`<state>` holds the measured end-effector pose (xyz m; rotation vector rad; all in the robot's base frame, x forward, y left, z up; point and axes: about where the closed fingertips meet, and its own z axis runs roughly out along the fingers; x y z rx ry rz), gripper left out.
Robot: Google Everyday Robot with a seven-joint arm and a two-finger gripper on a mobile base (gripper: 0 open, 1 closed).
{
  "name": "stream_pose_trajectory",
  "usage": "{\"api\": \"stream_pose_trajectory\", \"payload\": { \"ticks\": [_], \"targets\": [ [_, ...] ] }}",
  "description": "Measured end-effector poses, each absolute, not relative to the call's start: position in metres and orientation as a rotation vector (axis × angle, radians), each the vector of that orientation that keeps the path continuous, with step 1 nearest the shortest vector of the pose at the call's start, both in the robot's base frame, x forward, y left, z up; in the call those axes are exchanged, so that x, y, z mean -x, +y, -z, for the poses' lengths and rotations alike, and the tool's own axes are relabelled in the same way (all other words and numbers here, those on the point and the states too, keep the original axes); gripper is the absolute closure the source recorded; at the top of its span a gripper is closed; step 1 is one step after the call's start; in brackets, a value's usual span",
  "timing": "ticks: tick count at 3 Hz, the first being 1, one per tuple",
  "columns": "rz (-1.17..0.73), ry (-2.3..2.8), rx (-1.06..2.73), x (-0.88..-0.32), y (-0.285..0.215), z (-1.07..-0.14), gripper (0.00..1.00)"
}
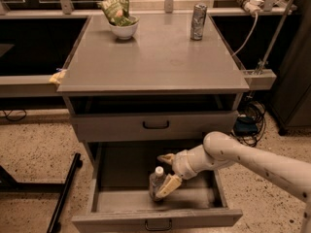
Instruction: Pick blue plastic bottle from middle drawer and place on counter
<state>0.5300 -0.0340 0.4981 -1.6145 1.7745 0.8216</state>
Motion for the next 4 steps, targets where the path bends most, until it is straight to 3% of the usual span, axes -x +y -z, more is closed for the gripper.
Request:
{"api": "stream_pose_trajectory", "payload": {
  "ticks": [2,4],
  "targets": [
    [-0.875,1.702,1.664,-0.5439,-0.0063,-0.4772,0.18],
    [-0.864,1.710,1.652,-0.5375,-0.0090,-0.4850,0.62]
  ]
}}
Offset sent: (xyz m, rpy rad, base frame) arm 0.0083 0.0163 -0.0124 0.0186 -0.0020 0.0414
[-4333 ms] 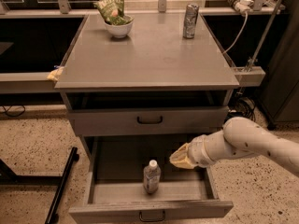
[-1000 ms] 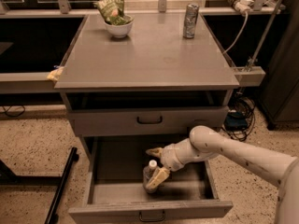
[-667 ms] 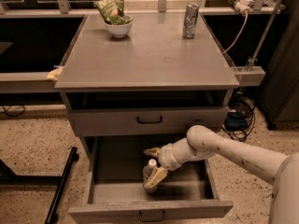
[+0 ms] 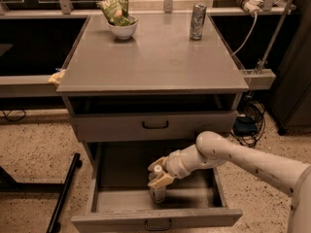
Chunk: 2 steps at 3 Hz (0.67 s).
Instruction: Pick blue plastic bottle from middle drawer and place on counter
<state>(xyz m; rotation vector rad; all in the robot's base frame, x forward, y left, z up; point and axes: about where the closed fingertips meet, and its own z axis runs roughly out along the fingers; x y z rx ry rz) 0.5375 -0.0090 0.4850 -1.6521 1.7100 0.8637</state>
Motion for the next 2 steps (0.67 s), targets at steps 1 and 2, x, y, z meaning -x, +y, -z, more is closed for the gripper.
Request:
{"api": "stream_pose_trajectory", "payload": {
  "ticks": [1,2],
  "targets": [
    [-0.822,1.733,1.617,-0.526,-0.019,-0.512,0.85],
    [-0.753,1.764,1.564,-0.515,-0.034,-0.557,1.00]
  ]
}}
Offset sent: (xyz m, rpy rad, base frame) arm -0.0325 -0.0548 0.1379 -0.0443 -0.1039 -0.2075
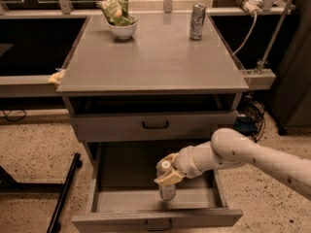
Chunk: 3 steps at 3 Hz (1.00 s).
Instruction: Pick blue plastic bottle from middle drawer and place on counter
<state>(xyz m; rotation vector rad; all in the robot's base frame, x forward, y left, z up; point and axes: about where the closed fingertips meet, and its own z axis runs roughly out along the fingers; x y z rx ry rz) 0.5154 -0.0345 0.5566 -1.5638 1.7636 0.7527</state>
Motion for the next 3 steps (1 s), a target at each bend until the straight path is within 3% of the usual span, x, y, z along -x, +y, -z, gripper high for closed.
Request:
{"api": "stream_pose_trajectory", "payload": {
  "ticks": [3],
  "targets": [
    [-0.485,1.917,1.451,-0.547,-0.064,-0.798,1.00]
  ]
}}
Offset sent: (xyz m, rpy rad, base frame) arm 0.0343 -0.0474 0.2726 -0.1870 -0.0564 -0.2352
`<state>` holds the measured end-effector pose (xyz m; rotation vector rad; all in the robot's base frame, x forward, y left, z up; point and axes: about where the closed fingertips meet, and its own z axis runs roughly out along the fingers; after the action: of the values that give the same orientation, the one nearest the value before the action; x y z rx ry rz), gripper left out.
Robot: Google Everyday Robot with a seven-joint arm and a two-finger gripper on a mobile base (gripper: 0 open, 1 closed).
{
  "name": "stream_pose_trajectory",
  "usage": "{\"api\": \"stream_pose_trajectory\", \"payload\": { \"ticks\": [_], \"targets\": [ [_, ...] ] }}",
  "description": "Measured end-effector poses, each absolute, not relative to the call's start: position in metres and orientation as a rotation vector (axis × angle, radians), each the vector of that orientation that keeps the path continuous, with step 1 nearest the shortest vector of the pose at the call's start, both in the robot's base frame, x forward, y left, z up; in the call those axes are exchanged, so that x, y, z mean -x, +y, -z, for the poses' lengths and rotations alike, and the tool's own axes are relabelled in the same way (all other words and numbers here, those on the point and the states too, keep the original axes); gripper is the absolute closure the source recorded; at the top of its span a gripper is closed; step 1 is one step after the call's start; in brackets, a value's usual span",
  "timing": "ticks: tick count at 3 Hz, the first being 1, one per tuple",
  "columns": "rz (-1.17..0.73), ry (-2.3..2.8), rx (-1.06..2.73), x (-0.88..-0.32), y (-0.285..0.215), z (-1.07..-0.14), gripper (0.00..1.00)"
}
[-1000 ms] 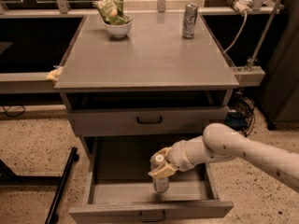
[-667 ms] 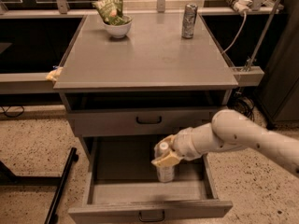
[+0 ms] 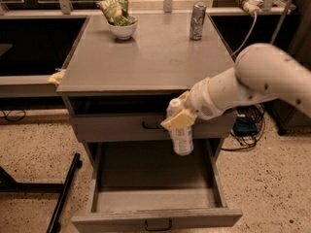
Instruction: Pick blue plastic bottle from middle drawer and place on counter
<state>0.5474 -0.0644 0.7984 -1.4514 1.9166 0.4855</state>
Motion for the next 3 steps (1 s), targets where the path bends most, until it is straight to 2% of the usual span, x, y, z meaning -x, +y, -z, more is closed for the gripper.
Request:
{"api": "stream_pose_trajectory", "payload": {
  "ticks": [2,3],
  "targets": [
    [-0.263,1.911,1.393,-0.593,-0.061,-0.973,1.00],
    [-0.241,1.851,1.372,-0.601,-0.056,-1.011,1.00]
  ]
}}
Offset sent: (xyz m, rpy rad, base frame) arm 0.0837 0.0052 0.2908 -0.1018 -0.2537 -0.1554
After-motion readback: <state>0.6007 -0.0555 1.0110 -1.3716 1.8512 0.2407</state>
